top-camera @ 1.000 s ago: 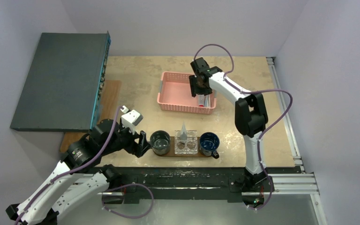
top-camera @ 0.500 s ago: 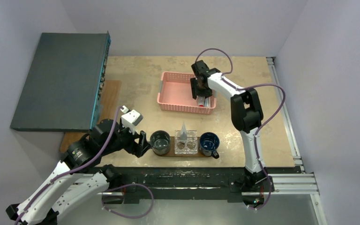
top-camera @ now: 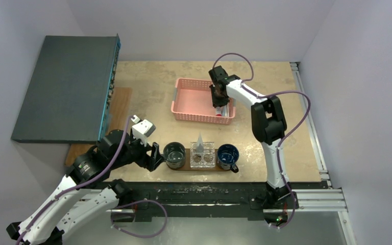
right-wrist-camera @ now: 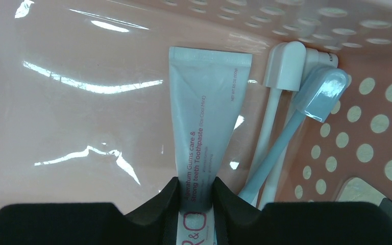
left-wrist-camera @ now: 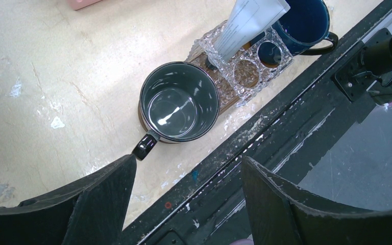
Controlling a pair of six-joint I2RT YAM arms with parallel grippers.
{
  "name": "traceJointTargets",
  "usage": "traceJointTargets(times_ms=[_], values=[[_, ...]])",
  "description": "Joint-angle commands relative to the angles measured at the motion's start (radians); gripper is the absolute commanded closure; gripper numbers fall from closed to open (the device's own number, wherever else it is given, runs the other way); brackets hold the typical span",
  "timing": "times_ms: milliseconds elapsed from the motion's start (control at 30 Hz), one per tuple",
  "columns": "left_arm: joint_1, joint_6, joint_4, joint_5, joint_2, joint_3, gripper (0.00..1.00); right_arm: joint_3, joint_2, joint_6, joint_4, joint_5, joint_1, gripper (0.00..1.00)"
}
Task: Prepare toiletry sets of a toothbrush and toothpaste on the tray
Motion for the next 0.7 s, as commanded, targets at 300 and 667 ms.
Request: traceJointTargets(times_ms=[300,667], values=[[0.003,0.009,0.042,0.002,0.009,-0.002,0.25,-0.027,-0.134,0.019,0.064,-0.007,-0.004,0.82],[0.003,-0.001,0.045,0.001,0.003,-0.002,0.25,-0.002,-0.303,-0.004,0.099,0.027,-0.003,0.84]])
